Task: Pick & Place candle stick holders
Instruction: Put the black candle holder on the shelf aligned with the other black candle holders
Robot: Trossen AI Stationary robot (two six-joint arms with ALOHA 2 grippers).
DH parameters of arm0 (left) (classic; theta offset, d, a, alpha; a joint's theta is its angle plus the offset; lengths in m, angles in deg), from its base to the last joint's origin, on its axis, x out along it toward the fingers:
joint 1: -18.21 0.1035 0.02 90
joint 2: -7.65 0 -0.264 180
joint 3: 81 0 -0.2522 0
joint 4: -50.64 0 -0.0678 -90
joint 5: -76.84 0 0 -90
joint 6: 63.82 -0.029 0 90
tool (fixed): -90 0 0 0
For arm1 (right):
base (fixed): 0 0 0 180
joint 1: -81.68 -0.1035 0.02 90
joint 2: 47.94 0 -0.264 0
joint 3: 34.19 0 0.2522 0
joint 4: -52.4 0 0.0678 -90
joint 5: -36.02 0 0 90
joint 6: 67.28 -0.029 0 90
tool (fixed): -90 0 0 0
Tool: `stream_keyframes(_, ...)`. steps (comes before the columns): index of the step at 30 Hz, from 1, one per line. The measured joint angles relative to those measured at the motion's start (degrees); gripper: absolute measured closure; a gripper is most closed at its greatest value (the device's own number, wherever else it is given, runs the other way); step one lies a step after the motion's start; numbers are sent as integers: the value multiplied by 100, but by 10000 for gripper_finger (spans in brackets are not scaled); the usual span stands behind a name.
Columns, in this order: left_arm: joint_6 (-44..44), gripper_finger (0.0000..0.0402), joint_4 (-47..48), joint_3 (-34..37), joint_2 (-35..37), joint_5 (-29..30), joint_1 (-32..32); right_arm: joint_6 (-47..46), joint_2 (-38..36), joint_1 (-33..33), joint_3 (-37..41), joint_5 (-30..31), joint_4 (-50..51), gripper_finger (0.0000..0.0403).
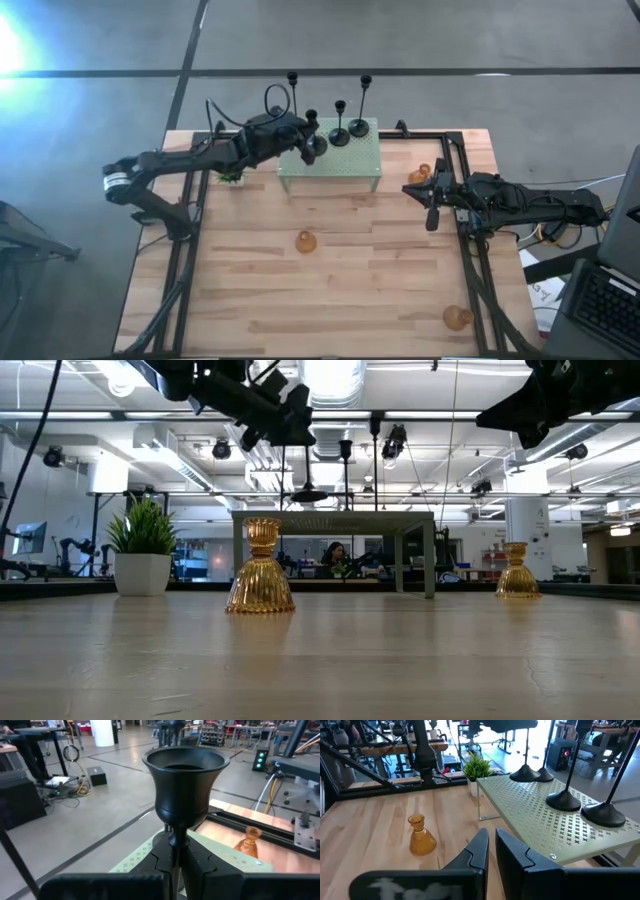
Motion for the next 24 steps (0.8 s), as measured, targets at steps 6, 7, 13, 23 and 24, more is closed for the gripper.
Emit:
stream_keyframes(6,17,384,-44,2,-29,3,201,8,0,0,0,-1,-2,374)
stream_keyframes(7,24,384,-46,2,-29,2,236,19,0,0,0,1,-4,374)
stream_keyframes(13,100,384,-91,7,-31,4,395,108,0,0,0,1,-73,374)
stream_keyframes(23,64,384,-82,11,-33,-152,452,280,-4,0,0,1,-269,374)
stream_keyframes(24,31,384,-81,11,-33,-227,452,290,-4,0,0,1,-267,374)
